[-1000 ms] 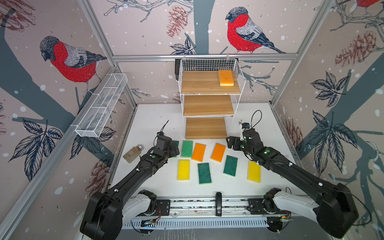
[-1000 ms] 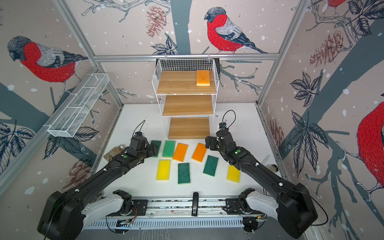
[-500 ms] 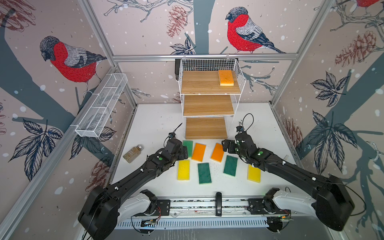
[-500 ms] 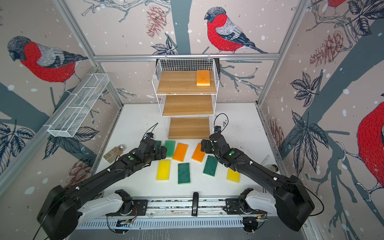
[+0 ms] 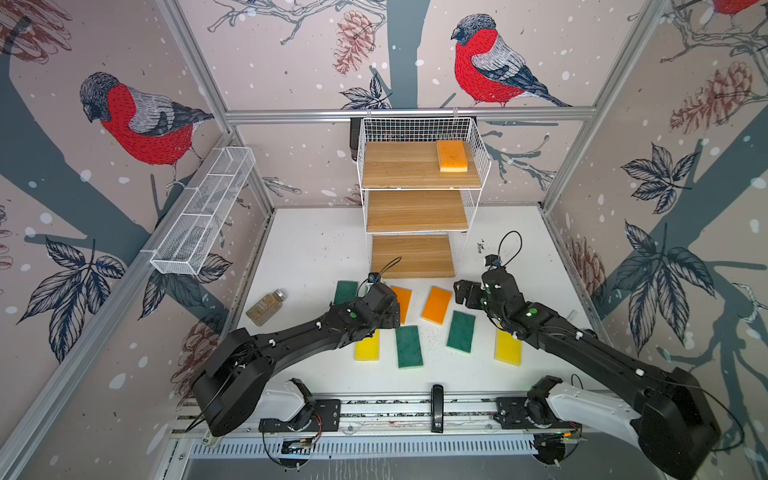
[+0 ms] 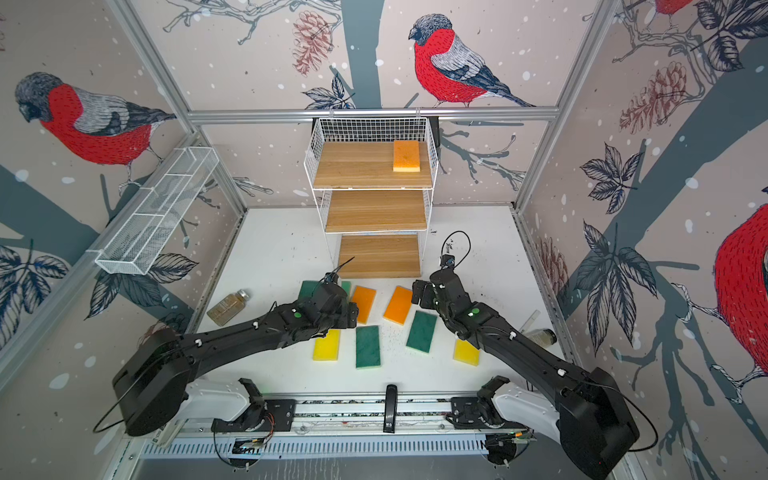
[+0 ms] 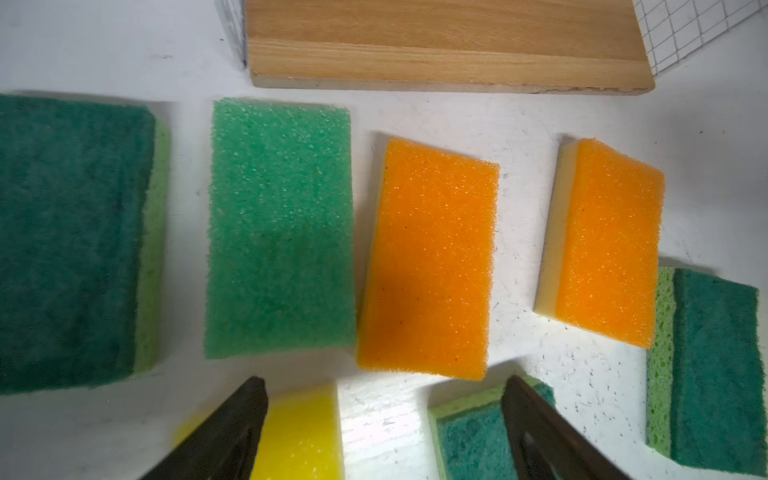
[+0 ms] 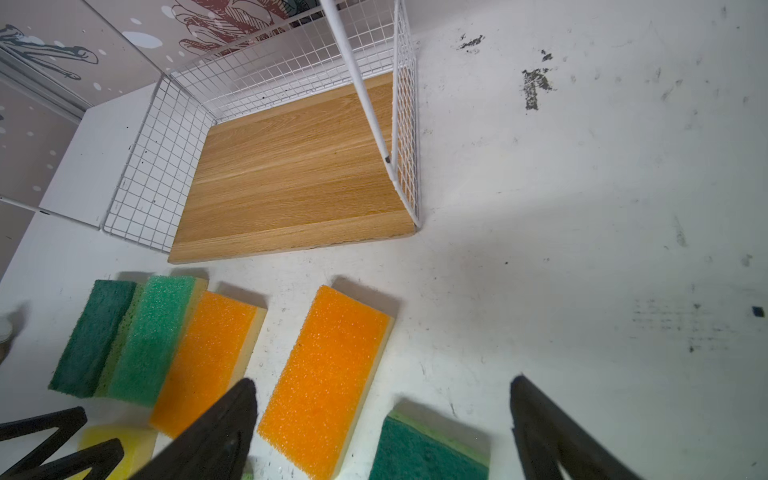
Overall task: Place and organize the cleaning sponges onto the shelf
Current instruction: 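Move the left gripper over the orange sponge beside the light green one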
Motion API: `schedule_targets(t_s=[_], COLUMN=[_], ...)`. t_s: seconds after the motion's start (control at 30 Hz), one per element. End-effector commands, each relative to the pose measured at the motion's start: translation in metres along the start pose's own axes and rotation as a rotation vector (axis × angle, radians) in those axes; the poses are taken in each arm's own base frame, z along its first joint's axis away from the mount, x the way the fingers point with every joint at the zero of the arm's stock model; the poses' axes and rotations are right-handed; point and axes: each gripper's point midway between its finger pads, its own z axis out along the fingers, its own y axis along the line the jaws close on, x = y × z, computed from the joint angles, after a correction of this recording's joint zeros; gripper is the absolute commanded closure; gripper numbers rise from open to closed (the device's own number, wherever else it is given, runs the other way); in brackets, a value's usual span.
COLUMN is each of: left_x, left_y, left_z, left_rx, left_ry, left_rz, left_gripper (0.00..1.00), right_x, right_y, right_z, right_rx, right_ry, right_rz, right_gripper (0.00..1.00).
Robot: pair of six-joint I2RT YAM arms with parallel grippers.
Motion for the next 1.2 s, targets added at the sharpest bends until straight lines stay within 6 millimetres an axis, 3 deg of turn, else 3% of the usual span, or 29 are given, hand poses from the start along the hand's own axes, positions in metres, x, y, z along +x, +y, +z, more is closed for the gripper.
schedule_targets(t_s=[0.0,0.53,1.17], left_x=[-0.002,0.017,0.012], left_y=[-0.016,-0.026,-0.036], left_z=[0.005,0.032,0.046], left_rx=[0.041,0.042,-0.029], left_ry=[0.006,0.092,0.101], left_rz=[0.003,0.019,0.048], left_gripper=[0.11,0.10,0.11], right_x=[0.000,0.000,0.001], right_y=[-0.004,-0.011,-0.021], right_z=[-0.002,-0.006,-0.012], right_rx=[0.001,0.008,0.021], right_ry=[-0.008,-0.014,-0.029], right_rz=[0.004,0.009,0.016], right_gripper=[0.05,0.05,0.05])
